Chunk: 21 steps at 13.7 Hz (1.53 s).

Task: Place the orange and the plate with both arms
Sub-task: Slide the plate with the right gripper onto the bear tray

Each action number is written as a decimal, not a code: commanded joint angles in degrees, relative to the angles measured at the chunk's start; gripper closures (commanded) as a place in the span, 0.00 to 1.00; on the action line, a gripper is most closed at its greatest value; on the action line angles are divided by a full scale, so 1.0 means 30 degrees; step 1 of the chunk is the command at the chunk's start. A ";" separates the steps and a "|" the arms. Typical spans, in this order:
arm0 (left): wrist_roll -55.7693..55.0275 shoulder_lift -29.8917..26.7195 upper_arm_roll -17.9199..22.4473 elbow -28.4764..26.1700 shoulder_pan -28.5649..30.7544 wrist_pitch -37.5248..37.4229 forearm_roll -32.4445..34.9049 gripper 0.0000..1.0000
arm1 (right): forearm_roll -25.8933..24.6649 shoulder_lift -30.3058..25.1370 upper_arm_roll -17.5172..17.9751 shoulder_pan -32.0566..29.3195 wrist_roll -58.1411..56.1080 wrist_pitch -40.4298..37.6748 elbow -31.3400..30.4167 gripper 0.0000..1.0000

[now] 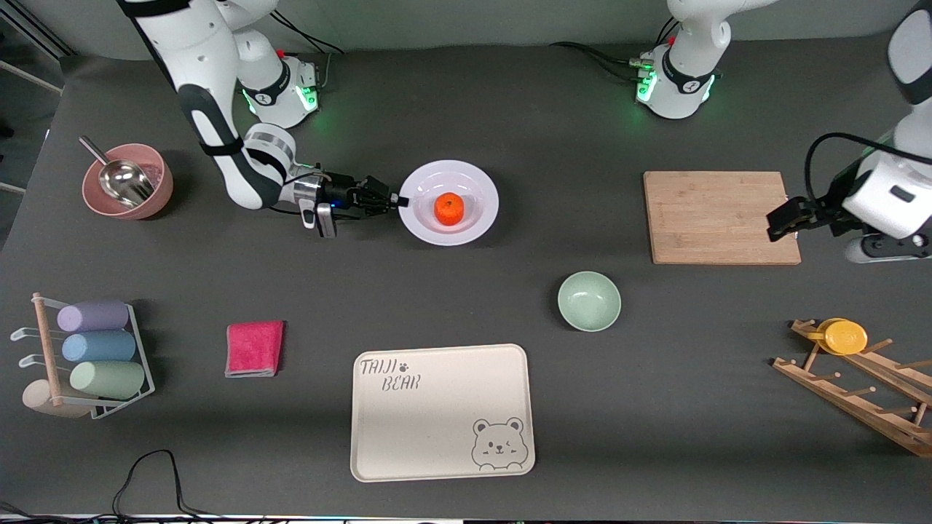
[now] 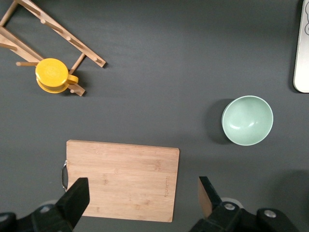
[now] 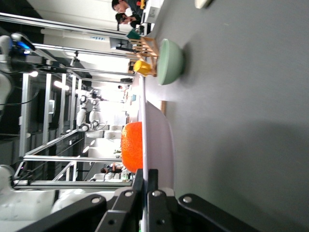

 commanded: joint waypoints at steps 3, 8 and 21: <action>0.0378 -0.0414 0.0014 0.0456 -0.0078 -0.0430 -0.0093 0.00 | -0.2512 -0.2319 0.0065 -0.1159 0.3113 0.0204 0.0121 1.00; 0.0407 -0.0443 0.0014 0.0485 -0.0078 -0.0283 0.0636 0.00 | -0.2629 0.1744 -0.0549 -0.1130 0.5805 0.0263 0.5882 1.00; 0.0437 -0.0590 -0.0015 0.0427 0.0068 -0.0254 0.0669 0.00 | -0.5384 1.4697 -0.2865 -0.1510 1.6468 0.0931 2.8413 1.00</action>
